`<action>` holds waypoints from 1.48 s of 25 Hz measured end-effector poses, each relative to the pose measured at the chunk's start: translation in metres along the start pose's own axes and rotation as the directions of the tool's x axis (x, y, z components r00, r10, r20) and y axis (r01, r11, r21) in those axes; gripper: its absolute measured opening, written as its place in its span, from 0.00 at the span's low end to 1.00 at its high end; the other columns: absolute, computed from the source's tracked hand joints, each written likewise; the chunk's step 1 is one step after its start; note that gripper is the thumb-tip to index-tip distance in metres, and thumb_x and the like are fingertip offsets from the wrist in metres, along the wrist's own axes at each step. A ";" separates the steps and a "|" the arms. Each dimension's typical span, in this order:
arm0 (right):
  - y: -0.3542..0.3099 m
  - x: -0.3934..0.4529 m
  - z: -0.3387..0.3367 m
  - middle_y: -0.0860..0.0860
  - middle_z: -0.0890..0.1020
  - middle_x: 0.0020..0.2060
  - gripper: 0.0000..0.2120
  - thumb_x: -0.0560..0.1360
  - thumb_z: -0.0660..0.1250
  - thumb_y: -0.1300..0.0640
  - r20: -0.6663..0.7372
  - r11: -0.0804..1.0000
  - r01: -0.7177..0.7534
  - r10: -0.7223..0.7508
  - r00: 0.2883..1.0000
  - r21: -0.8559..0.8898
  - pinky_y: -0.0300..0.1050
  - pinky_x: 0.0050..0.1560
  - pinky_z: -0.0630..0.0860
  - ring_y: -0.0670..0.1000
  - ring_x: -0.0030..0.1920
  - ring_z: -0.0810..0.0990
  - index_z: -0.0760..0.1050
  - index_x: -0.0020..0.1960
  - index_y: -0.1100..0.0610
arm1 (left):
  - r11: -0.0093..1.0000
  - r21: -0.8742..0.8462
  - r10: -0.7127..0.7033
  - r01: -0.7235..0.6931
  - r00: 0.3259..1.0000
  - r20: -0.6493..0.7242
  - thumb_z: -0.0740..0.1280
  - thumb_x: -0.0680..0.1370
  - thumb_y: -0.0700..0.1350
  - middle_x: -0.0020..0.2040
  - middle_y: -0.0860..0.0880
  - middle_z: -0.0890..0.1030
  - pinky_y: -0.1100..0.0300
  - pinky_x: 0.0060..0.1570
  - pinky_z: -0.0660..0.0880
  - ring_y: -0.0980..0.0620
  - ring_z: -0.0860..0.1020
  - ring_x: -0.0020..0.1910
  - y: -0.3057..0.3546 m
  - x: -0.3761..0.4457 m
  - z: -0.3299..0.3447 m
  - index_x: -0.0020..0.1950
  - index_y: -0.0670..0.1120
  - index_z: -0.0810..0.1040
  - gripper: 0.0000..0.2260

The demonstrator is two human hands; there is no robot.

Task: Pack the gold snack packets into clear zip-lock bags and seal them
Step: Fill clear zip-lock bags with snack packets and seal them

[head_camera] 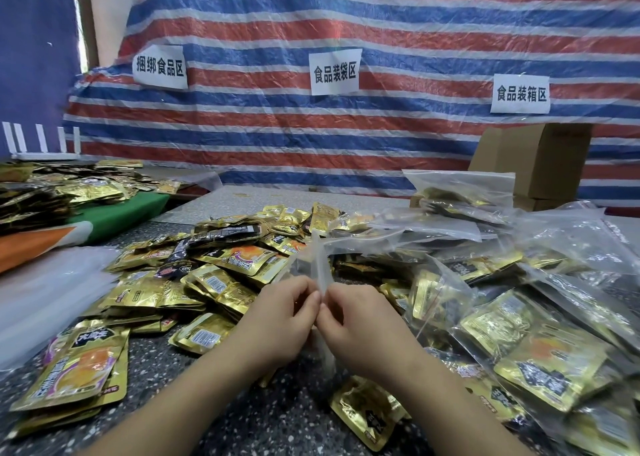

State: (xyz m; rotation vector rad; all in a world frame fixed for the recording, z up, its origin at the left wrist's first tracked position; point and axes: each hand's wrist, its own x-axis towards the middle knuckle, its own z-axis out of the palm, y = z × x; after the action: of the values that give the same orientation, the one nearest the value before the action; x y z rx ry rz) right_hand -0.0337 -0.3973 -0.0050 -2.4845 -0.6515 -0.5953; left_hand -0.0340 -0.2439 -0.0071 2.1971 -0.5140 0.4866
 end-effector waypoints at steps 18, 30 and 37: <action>-0.008 0.000 -0.001 0.48 0.68 0.25 0.20 0.77 0.63 0.50 -0.121 0.981 -0.047 0.024 0.992 -0.190 0.46 0.27 0.60 0.52 0.28 0.69 0.62 0.29 0.54 | 0.997 0.067 -0.023 0.027 0.998 -0.055 0.66 0.76 0.44 0.30 0.51 0.77 0.64 0.30 0.67 0.59 0.71 0.28 -0.008 0.004 -0.003 0.34 0.46 0.77 0.10; 0.008 0.005 -0.013 0.47 0.71 0.26 0.16 0.77 0.61 0.51 -0.307 0.943 -0.280 0.216 0.927 -0.181 0.42 0.26 0.59 0.47 0.27 0.69 0.65 0.31 0.52 | 0.971 0.198 -0.072 0.132 0.956 -0.284 0.67 0.75 0.46 0.25 0.52 0.71 0.59 0.27 0.61 0.56 0.66 0.25 -0.010 0.004 -0.008 0.29 0.47 0.69 0.15; 0.017 0.008 -0.020 0.47 0.73 0.28 0.15 0.78 0.60 0.51 -0.357 0.917 -0.368 0.295 0.886 -0.154 0.43 0.27 0.62 0.50 0.30 0.72 0.69 0.34 0.53 | 0.961 0.211 -0.098 0.180 0.932 -0.350 0.66 0.74 0.46 0.25 0.51 0.72 0.58 0.28 0.63 0.52 0.68 0.26 -0.008 0.005 -0.018 0.29 0.46 0.71 0.14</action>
State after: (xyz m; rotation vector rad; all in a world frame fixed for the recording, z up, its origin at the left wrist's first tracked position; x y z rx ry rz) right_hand -0.0238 -0.4191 0.0084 -2.5266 -0.0245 -0.9553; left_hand -0.0284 -0.2259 0.0010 2.2906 -0.1154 0.8648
